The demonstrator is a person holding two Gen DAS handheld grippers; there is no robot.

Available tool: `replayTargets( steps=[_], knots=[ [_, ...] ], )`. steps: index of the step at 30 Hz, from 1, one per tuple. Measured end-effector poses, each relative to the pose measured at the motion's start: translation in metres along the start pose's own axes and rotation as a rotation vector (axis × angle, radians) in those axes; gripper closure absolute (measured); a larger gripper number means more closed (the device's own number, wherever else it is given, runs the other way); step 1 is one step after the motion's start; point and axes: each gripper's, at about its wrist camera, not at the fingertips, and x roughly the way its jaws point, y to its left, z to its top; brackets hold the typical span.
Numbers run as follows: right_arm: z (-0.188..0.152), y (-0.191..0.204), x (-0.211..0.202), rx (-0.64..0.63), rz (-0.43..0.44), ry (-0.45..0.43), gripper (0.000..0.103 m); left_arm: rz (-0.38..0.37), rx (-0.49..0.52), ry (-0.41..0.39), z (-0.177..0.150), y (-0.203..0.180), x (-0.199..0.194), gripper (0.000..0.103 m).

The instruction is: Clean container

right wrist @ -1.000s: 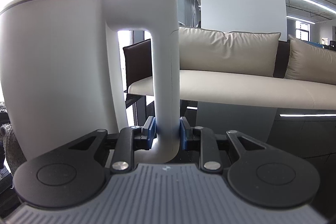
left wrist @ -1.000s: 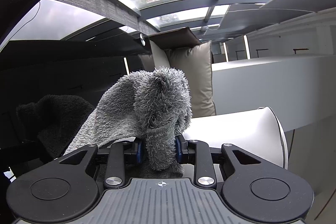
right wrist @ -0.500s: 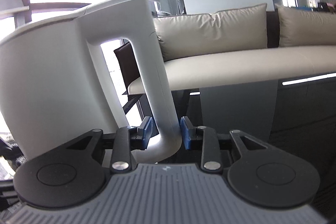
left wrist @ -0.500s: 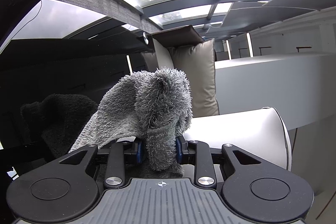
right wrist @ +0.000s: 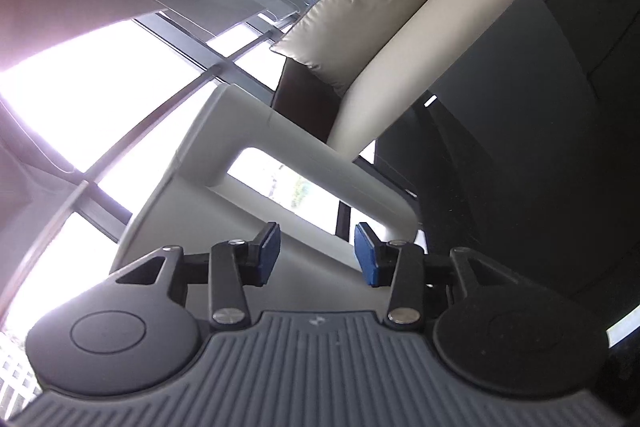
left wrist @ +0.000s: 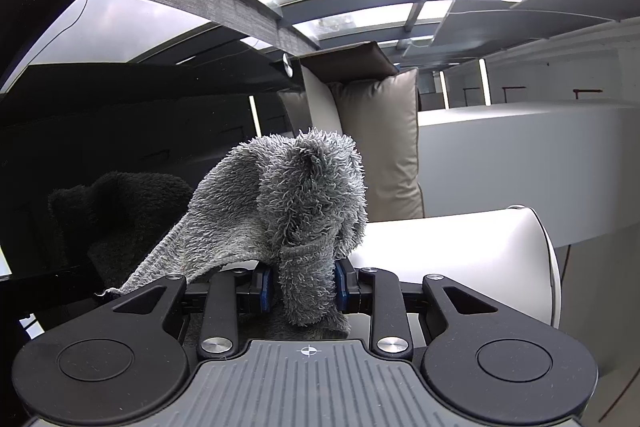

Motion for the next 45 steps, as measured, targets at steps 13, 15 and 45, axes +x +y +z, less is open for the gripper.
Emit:
replayTargets(
  steps=[13, 15, 45],
  knots=[
    [0.027, 0.035, -0.009, 0.109, 0.145, -0.084, 0.046, 0.015, -0.008, 0.008, 0.001, 0.003, 0.004, 0.077],
    [0.034, 0.038, -0.008, 0.123, 0.14, -0.111, 0.043, 0.016, -0.008, 0.012, 0.002, 0.003, 0.004, 0.078],
    [0.059, 0.1, 0.057, 0.202, -0.322, -0.132, 0.05, 0.033, -0.019, 0.04, 0.008, 0.002, 0.019, 0.078]
  ],
)
